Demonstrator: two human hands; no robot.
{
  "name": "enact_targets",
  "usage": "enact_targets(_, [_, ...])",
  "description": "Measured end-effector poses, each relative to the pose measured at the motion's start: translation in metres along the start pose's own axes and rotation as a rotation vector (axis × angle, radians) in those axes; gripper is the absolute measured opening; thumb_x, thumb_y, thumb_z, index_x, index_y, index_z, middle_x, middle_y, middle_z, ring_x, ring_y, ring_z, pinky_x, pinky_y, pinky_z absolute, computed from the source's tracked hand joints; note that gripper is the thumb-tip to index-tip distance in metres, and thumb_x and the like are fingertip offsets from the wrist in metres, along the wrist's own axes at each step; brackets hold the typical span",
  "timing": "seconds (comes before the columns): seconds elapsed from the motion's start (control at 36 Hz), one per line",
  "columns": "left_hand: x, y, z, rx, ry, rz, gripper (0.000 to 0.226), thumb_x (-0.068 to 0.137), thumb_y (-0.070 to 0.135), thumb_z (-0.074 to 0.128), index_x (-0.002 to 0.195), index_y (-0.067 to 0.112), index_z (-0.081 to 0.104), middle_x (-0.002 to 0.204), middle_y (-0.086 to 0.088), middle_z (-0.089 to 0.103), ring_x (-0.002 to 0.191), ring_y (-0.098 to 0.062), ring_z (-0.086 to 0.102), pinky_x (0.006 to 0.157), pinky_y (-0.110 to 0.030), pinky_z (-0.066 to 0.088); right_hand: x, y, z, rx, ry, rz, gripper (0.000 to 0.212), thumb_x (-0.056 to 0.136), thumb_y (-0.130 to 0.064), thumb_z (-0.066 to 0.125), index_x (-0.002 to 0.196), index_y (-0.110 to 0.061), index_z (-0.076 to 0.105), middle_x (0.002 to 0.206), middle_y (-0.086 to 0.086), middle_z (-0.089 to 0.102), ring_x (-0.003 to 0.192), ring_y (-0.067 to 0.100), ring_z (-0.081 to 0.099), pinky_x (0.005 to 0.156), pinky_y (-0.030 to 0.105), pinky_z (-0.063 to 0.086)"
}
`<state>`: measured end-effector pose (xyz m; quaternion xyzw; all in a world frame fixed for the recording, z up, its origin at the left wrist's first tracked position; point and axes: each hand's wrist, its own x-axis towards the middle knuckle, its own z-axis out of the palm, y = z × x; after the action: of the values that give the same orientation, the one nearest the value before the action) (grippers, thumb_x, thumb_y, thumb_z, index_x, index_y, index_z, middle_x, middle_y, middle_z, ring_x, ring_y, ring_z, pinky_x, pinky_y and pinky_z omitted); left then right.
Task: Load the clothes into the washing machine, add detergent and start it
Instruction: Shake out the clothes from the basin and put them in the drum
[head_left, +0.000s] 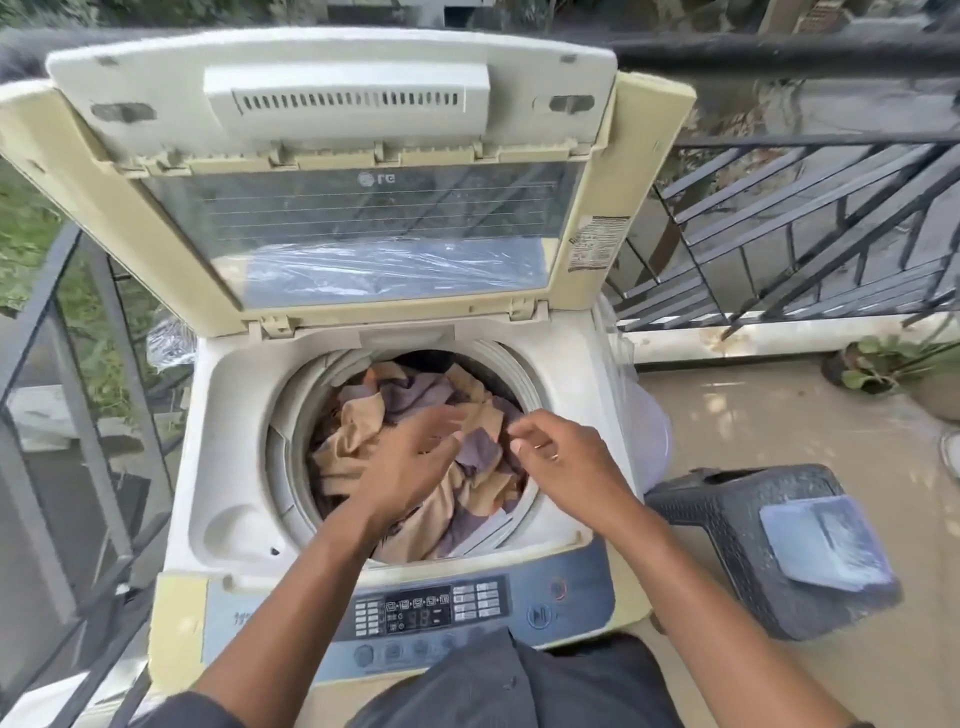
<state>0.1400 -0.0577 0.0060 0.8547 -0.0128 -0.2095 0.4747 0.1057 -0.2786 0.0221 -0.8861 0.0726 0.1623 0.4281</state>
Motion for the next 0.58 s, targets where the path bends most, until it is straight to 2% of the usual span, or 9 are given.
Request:
enact_targets(0.06, [0.000,0.019,0.008,0.011,-0.008,0.037,0.027,0.104,0.021,0.062,0.127,0.030,0.071,0.119,0.017,0.074,0.112,0.000,0.068,0.095,-0.023,0.053,-0.005,0.006,-0.016,0.052,0.056,-0.004,0.016,0.098,-0.029,0.066,0.100,-0.045,0.068,0.088,-0.018,0.071,0.080,-0.006,0.064,0.073,0.011,0.049])
enact_targets(0.11, [0.003,0.039,0.019,0.010,-0.021,0.078,0.026,0.105,0.022,0.061,0.126,0.032,0.071,0.117,0.019,0.074,0.110,0.005,0.067,0.089,-0.016,0.052,-0.008,0.013,-0.034,0.088,0.108,-0.008,0.013,0.097,-0.027,0.068,0.102,-0.038,0.071,0.087,-0.015,0.071,0.078,-0.005,0.064,0.071,0.011,0.048])
enact_targets(0.17, [0.007,0.058,0.030,0.004,-0.031,0.120,0.025,0.105,0.022,0.061,0.127,0.030,0.072,0.118,0.019,0.074,0.110,0.008,0.066,0.085,-0.006,0.048,-0.008,0.026,-0.052,0.126,0.164,0.005,0.011,0.097,-0.026,0.070,0.104,-0.034,0.073,0.087,-0.011,0.073,0.078,-0.001,0.066,0.072,0.016,0.051])
enact_targets(0.22, [0.014,0.077,0.044,-0.021,-0.033,0.146,0.024,0.105,0.022,0.062,0.125,0.028,0.073,0.116,0.017,0.076,0.110,0.005,0.068,0.084,-0.004,0.047,-0.006,0.041,-0.072,0.157,0.216,0.021,0.011,0.096,-0.027,0.071,0.103,-0.034,0.074,0.088,-0.010,0.075,0.081,0.003,0.070,0.078,0.025,0.057])
enact_targets(0.28, [0.023,0.095,0.059,-0.055,-0.049,0.164,0.022,0.104,0.023,0.063,0.123,0.030,0.073,0.113,0.015,0.077,0.108,0.001,0.071,0.086,-0.008,0.051,-0.002,0.059,-0.092,0.181,0.253,0.031,0.013,0.095,-0.025,0.071,0.102,-0.035,0.074,0.088,-0.011,0.075,0.084,0.009,0.072,0.081,0.031,0.059])
enact_targets(0.39, [0.049,0.136,0.095,-0.175,-0.108,0.123,0.022,0.095,0.034,0.064,0.114,0.034,0.074,0.108,0.005,0.080,0.101,-0.017,0.075,0.087,-0.029,0.057,0.015,0.102,-0.132,0.178,0.289,0.088,0.020,0.093,-0.017,0.070,0.098,-0.036,0.074,0.083,-0.013,0.075,0.083,0.010,0.073,0.084,0.031,0.058])
enact_targets(0.47, [0.077,0.165,0.127,-0.251,-0.135,0.044,0.021,0.090,0.035,0.063,0.107,0.034,0.073,0.105,-0.003,0.081,0.091,-0.020,0.075,0.079,-0.026,0.052,0.033,0.134,-0.160,0.175,0.278,0.156,0.017,0.092,-0.017,0.070,0.101,-0.031,0.076,0.086,-0.009,0.075,0.083,0.009,0.071,0.083,0.028,0.054])
enact_targets(0.53, [0.098,0.178,0.151,-0.255,-0.137,0.018,0.014,0.094,0.029,0.066,0.104,0.036,0.074,0.103,-0.001,0.081,0.088,-0.016,0.073,0.078,-0.026,0.052,0.046,0.156,-0.177,0.160,0.248,0.203,0.016,0.092,-0.020,0.069,0.102,-0.031,0.075,0.087,-0.011,0.074,0.084,0.008,0.070,0.083,0.027,0.052])
enact_targets(0.58, [0.120,0.186,0.179,-0.232,-0.141,-0.010,0.018,0.099,0.021,0.066,0.102,0.038,0.074,0.103,0.002,0.081,0.088,-0.013,0.073,0.080,-0.026,0.052,0.061,0.178,-0.191,0.152,0.222,0.231,0.016,0.092,-0.020,0.069,0.102,-0.030,0.075,0.085,-0.014,0.072,0.083,0.007,0.068,0.083,0.026,0.050])
